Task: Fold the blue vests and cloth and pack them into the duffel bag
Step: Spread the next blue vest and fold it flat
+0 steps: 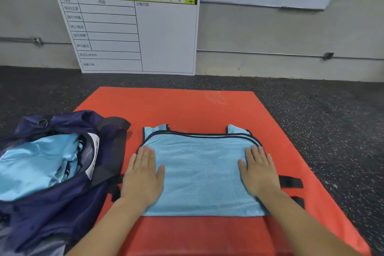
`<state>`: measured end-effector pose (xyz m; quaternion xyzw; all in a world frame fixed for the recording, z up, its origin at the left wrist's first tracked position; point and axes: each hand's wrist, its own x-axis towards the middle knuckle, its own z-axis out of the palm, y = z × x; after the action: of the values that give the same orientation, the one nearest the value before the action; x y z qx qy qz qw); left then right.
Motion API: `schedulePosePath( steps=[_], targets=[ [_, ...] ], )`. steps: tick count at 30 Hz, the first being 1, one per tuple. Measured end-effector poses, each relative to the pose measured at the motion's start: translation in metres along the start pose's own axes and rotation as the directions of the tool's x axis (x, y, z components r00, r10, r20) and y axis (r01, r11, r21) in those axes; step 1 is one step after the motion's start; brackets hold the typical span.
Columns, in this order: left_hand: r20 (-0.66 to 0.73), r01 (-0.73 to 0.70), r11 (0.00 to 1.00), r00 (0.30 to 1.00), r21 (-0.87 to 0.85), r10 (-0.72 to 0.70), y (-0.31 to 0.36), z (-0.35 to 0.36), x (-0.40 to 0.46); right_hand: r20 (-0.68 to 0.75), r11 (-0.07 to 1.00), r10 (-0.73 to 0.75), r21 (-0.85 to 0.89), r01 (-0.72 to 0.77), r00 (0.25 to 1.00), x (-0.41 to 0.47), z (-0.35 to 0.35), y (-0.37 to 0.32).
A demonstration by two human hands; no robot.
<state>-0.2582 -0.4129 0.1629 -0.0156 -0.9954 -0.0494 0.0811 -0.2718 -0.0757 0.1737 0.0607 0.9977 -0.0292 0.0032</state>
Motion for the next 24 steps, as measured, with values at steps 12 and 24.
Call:
schedulePosePath(
  steps=[12, 24],
  targets=[
    [0.026, -0.082, 0.993, 0.996, -0.083, 0.084, -0.005, 0.015, 0.014, 0.021, 0.956, -0.279, 0.099, 0.275, 0.960, 0.001, 0.012, -0.044],
    [-0.048, -0.167, 0.986, 0.985, -0.020, 0.165, -0.013, 0.006, 0.005, 0.029, 0.918, -0.374, 0.151, 0.366, 0.927, 0.028, -0.005, -0.070]
  ],
)
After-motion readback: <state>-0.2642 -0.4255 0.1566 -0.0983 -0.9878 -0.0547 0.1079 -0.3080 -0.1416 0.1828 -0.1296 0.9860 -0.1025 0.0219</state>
